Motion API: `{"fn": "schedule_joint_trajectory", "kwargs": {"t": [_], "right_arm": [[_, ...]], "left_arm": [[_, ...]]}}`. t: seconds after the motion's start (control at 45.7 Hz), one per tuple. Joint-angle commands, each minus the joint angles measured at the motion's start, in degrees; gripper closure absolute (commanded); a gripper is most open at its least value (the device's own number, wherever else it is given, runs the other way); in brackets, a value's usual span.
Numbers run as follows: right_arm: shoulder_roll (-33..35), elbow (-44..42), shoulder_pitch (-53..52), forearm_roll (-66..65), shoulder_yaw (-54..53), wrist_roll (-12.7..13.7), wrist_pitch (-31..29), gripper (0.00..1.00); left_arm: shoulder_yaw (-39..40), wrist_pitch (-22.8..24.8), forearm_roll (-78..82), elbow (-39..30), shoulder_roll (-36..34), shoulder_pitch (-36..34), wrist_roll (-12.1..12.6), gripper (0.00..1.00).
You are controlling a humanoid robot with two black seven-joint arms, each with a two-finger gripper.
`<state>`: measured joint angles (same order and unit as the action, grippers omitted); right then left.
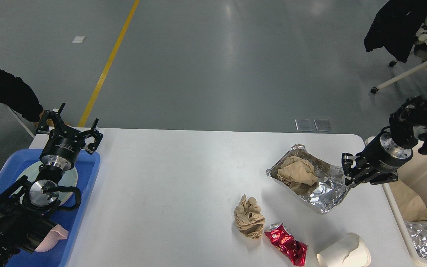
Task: Tidy desktop
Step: 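Lift the silver foil bag and drop it into the white bin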
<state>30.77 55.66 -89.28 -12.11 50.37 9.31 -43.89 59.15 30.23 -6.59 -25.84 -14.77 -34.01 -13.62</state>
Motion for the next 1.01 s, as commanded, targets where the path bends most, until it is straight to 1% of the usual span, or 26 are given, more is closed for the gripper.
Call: {"fn": "schedule_joint_trajectory", "kwargs": {"t": [0.0,0.066,0.088,0.131,0.175,0.263,0.613,0.985], "right_arm": [[1.49,1.82,-3.35,-0.9,0.08,0.01,-4.27,1.0],[1.67,2.35,-4.84,-0.9,0.08,0.09,-6.38,1.0],[1.84,2.87,-6.15,-0.98,0.34,0.09,-8.3,1.0],[2.02,3.66,-7.65,-0.98,0.87,0.09,-10.15,1.0],[2.63,4.8,-9.58,-0.98,1.22,0.09,-11.11,1.0],[3.95,7.18,-14.67,-0.98,1.4,0.09,-11.11,1.0],[4.57,7.36,-28.31,-0.98,6.76,0.09,-11.11,1.0],[4.48,7.36,-34.29,-1.78,7.02,0.01,-11.11,1.0]], "left_arm": [[0.0,0.0,0.0,0.0,0.0,0.0,0.0,0.04],[0.0,0.0,0.0,0.0,0.0,0.0,0.0,0.04],[0.0,0.0,0.0,0.0,0.0,0.0,0.0,0.04],[0.0,0.0,0.0,0.0,0.0,0.0,0.0,0.04],[0.0,0.0,0.0,0.0,0.0,0.0,0.0,0.04],[0.0,0.0,0.0,0.0,0.0,0.0,0.0,0.04],[0.0,0.0,0.0,0.0,0.0,0.0,0.0,0.04],[0.0,0.0,0.0,0.0,0.0,0.09,0.0,0.04]]}}
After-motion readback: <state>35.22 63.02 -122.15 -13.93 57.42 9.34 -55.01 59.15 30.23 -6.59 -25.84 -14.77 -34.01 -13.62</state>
